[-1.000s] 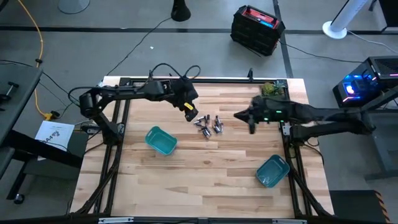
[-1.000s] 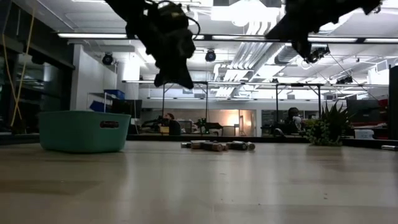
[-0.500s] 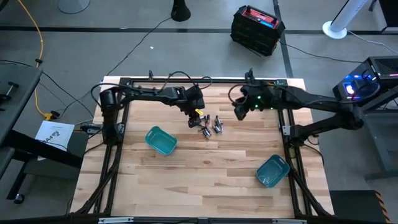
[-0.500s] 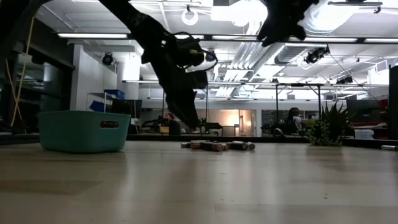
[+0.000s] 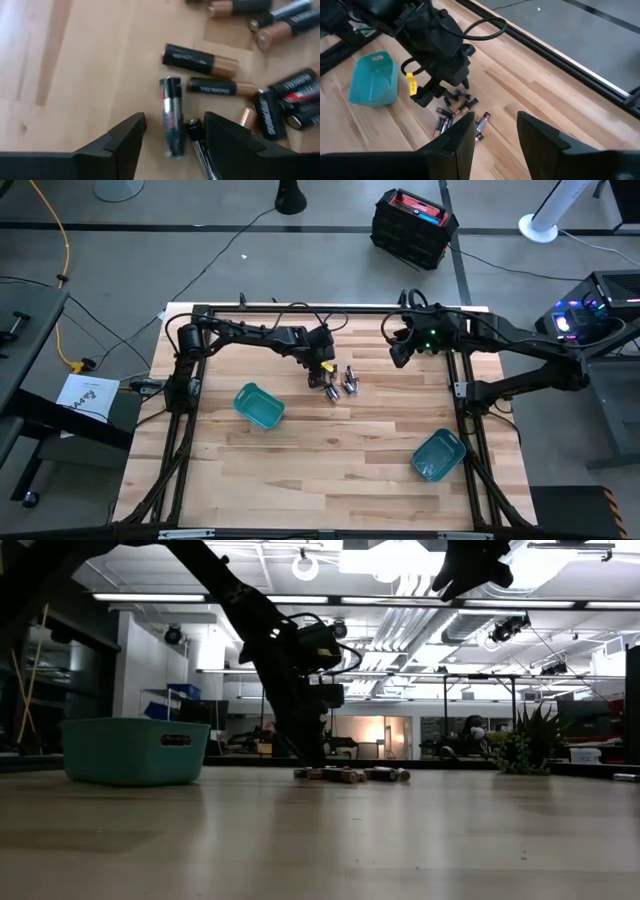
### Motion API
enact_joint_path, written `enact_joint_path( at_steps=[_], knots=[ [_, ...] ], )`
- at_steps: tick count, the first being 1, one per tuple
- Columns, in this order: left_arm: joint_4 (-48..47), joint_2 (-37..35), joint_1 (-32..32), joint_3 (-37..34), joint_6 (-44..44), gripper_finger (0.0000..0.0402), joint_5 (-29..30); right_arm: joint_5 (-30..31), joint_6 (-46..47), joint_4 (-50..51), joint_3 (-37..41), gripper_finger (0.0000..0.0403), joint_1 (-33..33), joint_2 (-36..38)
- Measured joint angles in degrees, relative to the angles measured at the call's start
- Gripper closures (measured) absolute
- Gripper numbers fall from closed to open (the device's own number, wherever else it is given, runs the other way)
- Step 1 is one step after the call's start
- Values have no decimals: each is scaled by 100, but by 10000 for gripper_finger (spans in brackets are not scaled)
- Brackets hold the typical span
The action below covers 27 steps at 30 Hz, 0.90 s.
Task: Sort batteries
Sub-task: Put the silver battery into the green bin
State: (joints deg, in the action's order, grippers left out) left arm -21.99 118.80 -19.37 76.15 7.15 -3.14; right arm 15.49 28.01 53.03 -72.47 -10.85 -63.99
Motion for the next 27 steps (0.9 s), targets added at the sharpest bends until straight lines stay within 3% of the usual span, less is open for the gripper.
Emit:
enact_joint_path(
  at_steps=[3, 8, 14, 18, 24, 27],
  knots=[
    [98, 82, 8, 15, -21, 243, 164, 2, 0, 48, 11, 263, 0, 0],
    [130, 81, -16, 18, -300, 369, 226, 4, -146, 103, 13, 263, 0, 0],
    [-96, -157, -83, -21, -710, 370, 9, 6, -351, 100, 19, 263, 0, 0],
    [-567, -819, -99, -23, -790, 370, -329, 7, -481, 71, 20, 263, 0, 0],
    [-2313, -2194, 183, -51, -1062, 370, -750, -37, -560, -126, 22, 263, -4, -123],
    [-3339, -2794, 613, -51, -1555, 370, -932, -506, -637, -213, 22, 263, -45, -416]
  ],
)
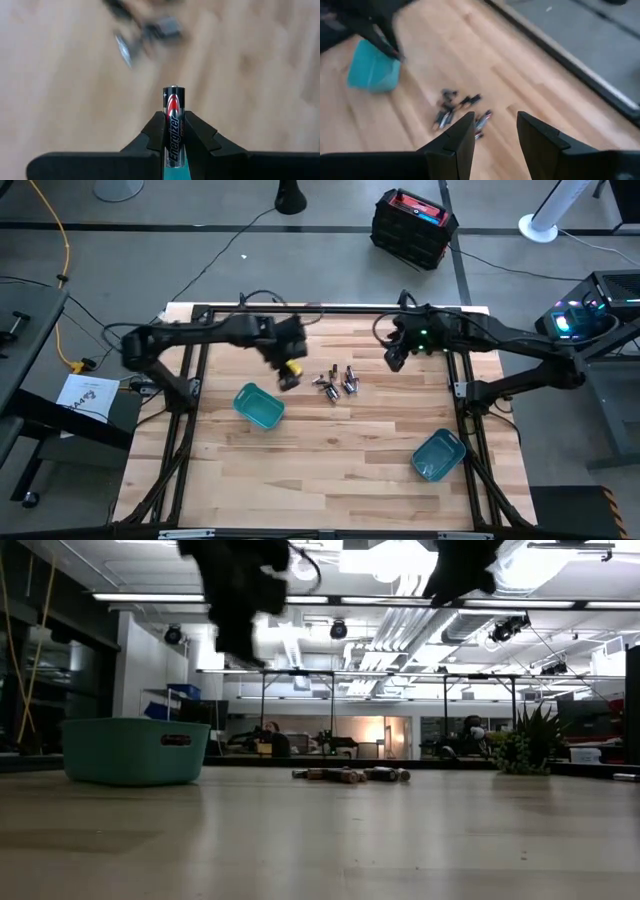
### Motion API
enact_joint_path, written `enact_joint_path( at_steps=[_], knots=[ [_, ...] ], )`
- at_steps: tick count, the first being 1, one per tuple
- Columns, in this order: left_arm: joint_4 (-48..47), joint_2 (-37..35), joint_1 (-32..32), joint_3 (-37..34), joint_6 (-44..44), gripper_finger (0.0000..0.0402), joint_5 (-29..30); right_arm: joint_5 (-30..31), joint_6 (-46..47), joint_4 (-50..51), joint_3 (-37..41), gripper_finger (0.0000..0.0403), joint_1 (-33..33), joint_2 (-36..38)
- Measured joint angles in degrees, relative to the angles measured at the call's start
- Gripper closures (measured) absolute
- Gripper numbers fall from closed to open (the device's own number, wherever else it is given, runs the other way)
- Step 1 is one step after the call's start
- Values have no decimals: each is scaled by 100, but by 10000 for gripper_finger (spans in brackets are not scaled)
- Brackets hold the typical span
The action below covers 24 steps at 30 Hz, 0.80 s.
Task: Sort batteries
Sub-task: Put the silver battery into the green bin
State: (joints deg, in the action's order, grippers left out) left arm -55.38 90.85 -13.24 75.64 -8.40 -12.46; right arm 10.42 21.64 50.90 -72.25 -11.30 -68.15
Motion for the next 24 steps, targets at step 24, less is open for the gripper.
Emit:
enact_joint_path(
  at_steps=[24],
  knots=[
    [711, -800, 1638, -2885, -3599, 370, 250, -1777, -80, -1314, 4, 263, -448, -3741]
  ],
)
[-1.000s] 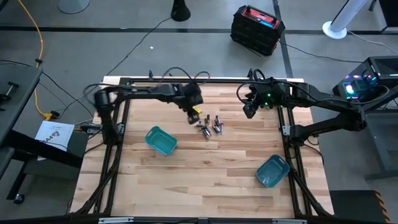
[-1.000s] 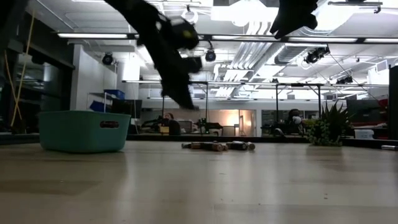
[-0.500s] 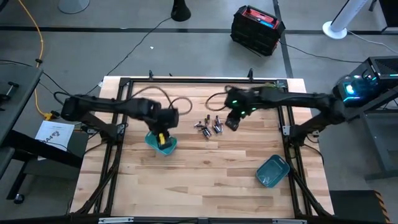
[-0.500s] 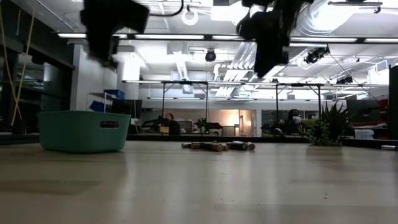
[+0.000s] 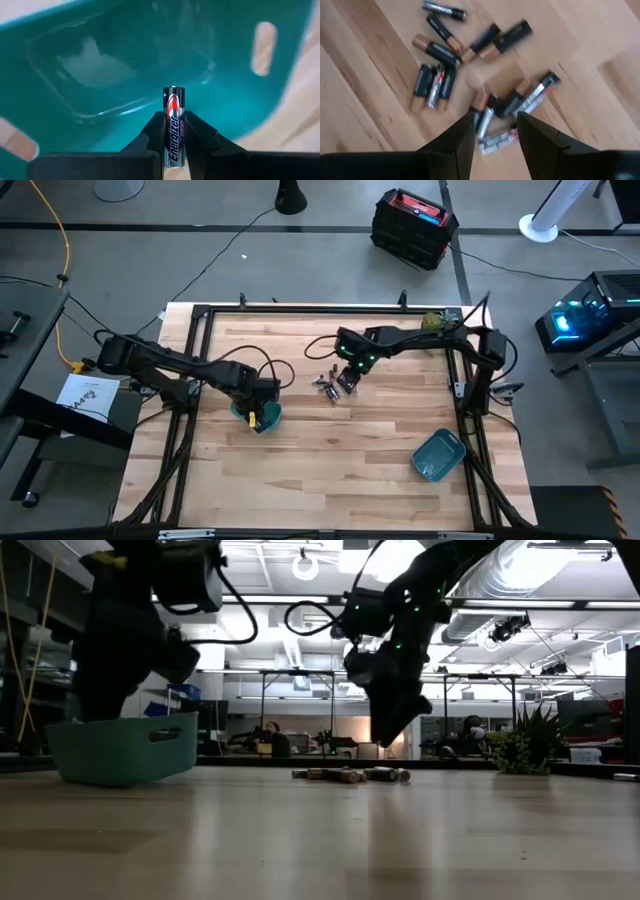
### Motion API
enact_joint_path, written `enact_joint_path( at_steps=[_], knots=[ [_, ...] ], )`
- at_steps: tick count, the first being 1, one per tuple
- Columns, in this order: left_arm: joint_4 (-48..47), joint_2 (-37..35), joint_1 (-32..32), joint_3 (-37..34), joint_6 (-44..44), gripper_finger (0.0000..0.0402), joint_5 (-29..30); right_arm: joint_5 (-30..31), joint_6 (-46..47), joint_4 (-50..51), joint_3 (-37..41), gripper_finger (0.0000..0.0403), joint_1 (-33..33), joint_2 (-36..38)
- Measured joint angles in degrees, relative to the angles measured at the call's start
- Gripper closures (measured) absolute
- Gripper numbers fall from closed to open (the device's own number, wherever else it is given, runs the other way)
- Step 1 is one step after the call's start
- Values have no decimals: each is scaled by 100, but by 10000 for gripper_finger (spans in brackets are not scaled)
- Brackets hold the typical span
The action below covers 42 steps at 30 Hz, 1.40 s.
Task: Sort batteries
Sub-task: Put the silver battery into the green bin, then put the black battery into the blue bin
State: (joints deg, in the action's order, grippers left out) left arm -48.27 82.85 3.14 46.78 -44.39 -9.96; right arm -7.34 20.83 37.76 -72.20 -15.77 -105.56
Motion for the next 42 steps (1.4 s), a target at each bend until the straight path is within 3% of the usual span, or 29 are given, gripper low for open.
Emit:
enact_joint_path(
  at_steps=[3, 8, 12, 24, 30, 36, 39, 42],
  knots=[
    [93, 0, -5, -111, -169, 353, 294, -6, 296, -525, 0, 263, 5, -132],
    [99, 0, -78, -105, -189, 291, 302, 86, 1079, -1254, -4, 263, -83, -297],
    [148, 0, -155, -98, -158, 266, 223, 126, 1542, -1401, -4, 264, -258, -498],
    [145, 0, -358, -98, 60, 264, 143, -5, 1931, -1709, -25, 307, -321, -1010],
    [146, -16, -525, -98, 371, 264, 140, 108, 1606, -1710, -44, 363, -308, -1241],
    [166, -409, -845, -94, 719, 263, 218, 615, 1121, -1314, 29, 369, -353, -705],
    [225, -731, -1063, -92, 816, 263, 467, 1032, 819, -1108, 8, 369, -467, -191],
    [351, -1030, -1284, -92, 842, 263, 791, 1034, 574, -859, -1, 369, -563, 284]
  ],
)
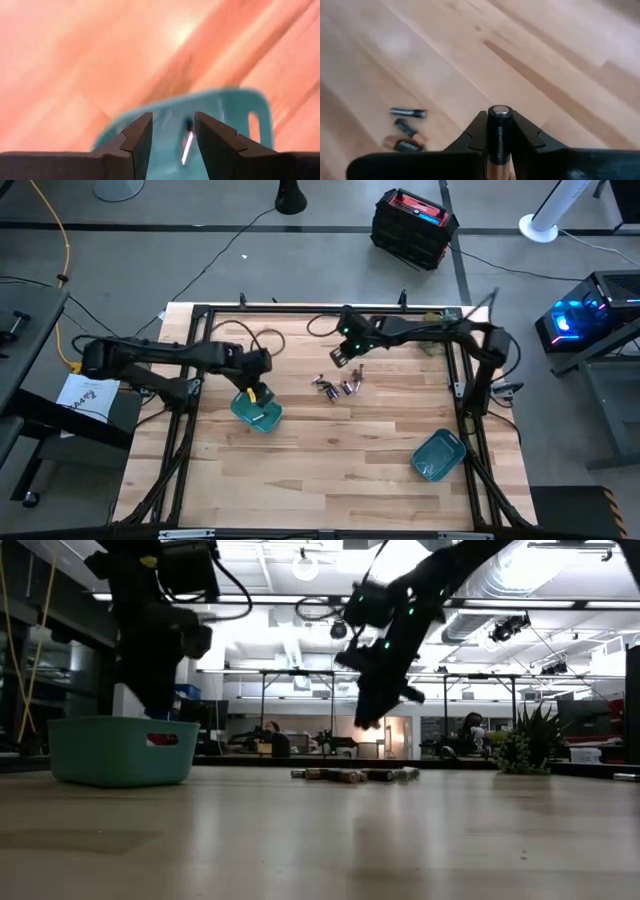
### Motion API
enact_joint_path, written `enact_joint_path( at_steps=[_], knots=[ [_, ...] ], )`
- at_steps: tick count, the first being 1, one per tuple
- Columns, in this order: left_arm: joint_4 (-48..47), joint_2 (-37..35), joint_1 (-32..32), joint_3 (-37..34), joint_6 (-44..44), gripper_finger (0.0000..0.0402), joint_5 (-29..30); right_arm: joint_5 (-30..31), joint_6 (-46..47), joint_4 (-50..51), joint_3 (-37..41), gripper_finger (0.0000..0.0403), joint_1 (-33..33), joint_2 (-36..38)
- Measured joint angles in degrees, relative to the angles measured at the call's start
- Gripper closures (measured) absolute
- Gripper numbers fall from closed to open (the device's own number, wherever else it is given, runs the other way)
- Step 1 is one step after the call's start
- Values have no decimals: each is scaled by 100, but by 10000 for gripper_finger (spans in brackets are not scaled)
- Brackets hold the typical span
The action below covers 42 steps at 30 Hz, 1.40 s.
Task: Sort batteries
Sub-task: Put the black battery into the blue bin
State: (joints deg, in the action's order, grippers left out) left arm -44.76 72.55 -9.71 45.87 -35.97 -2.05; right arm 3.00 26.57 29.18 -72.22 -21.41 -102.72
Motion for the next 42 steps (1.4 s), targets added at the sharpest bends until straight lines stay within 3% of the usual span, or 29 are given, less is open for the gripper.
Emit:
enact_joint_path(
  at_steps=[5, 9, 14, 18, 25, 31, 35, 39, 42],
  knots=[
    [434, -392, -335, 0, 117, 263, 66, -167, -146, 608, -5, 369, -29, 963],
    [1054, -586, -464, 0, 263, 263, 62, -481, -116, 1902, -3, 369, 283, 1696],
    [1971, -616, -497, 0, 325, 263, 63, -781, 525, 3749, -3, 369, 1259, 2377],
    [2586, -591, -497, 2, 324, 263, 61, -1051, 1656, 4382, -1, 369, 2379, 2686],
    [3345, -591, -497, 2, 324, 263, 57, -1507, 3688, 4372, 109, 369, 4306, 2523],
    [3646, -591, -518, 2, 324, 263, 54, -2442, 5451, 3044, 1651, 369, 5597, 2525],
    [3912, -591, -608, 2, 324, 263, -85, -2277, 6486, 2108, 2111, 369, 5938, 2759],
    [4367, -418, -650, 2, 541, 263, -290, -2042, 7007, 1789, 2521, 369, 6158, 2770],
    [4689, -103, -646, 61, 710, 263, -515, -1858, 7197, 1864, 2793, 329, 6186, 2770]
  ],
)
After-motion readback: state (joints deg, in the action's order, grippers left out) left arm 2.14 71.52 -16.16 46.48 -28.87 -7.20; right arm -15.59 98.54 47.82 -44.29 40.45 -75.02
